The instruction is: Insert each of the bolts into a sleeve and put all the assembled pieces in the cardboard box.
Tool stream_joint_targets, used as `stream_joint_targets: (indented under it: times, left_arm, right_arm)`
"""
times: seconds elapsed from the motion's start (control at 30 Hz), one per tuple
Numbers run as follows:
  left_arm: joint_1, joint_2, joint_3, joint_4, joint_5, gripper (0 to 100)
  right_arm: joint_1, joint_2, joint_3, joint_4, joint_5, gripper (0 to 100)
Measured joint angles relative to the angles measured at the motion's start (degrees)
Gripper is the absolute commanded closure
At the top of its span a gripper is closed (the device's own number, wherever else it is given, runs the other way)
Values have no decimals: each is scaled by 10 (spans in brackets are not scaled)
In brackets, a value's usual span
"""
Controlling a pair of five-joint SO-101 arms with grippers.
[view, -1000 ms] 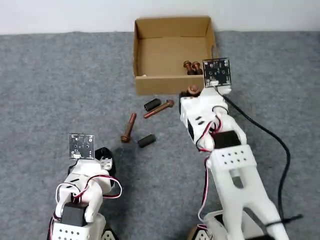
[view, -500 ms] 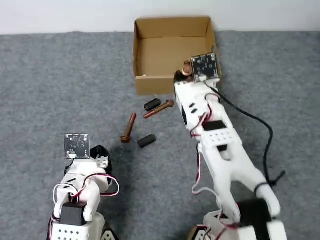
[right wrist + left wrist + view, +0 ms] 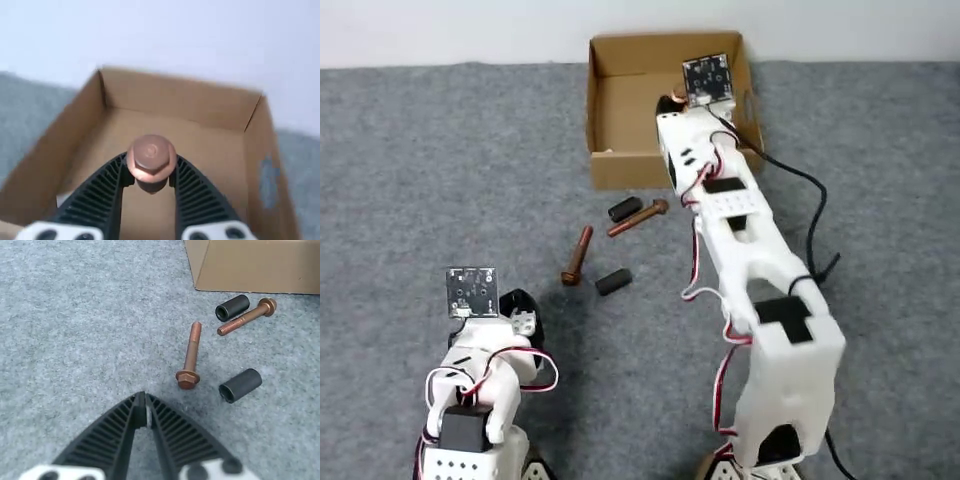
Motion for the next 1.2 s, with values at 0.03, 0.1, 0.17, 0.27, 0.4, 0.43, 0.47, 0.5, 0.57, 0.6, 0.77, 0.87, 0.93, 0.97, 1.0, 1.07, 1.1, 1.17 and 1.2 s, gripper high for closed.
stream_joint_targets:
  times: [0.03,0.1,0.17,0.27,0.4,0.43,0.47,0.5,0.57,0.6,0.77,0.87,0.93,0.97,1.0,1.07,1.1,1.17,1.2]
  left_arm:
    - [0,0,0,0,0,995]
    - [0,0,0,0,0,995]
    - [0,0,0,0,0,995]
    - [0,0,0,0,0,995]
    - [0,0,0,0,0,995]
    - [0,0,0,0,0,995]
    - [0,0,0,0,0,995]
    - [0,0,0,0,0,995]
    - [0,0,0,0,0,995]
    - [0,0,0,0,0,995]
    - [0,0,0,0,0,995]
    - [0,0,0,0,0,995]
    - [0,0,0,0,0,995]
    - [0,0,0,0,0,995]
    - [0,0,0,0,0,995]
    - [0,0,0,0,0,995]
    - [0,0,0,0,0,995]
    - [0,0,0,0,0,995]
    - [0,0,0,0,0,995]
  right_arm:
    - [0,17,-23,32,0,985]
    - [-1,47,-67,93,0,964]
    - [-1,73,-107,143,0,912]
    - [-1,99,-159,203,0,828]
    - [0,112,-215,272,0,840]
    - [1,112,-222,281,0,852]
    - [1,113,-228,287,0,864]
    - [1,113,-230,289,0,877]
    - [2,113,-234,295,0,904]
    - [2,113,-235,295,0,919]
    - [-2,102,-235,324,0,991]
    - [-11,71,-235,375,0,987]
    - [-21,48,-235,415,0,987]
    - [-26,37,-235,437,0,987]
    - [-30,26,-235,460,0,987]
    - [-36,5,-235,504,-4,987]
    - [-38,-3,-235,527,-16,987]
    - [-40,-18,-235,570,-41,987]
    - [-43,-24,-235,590,-54,987]
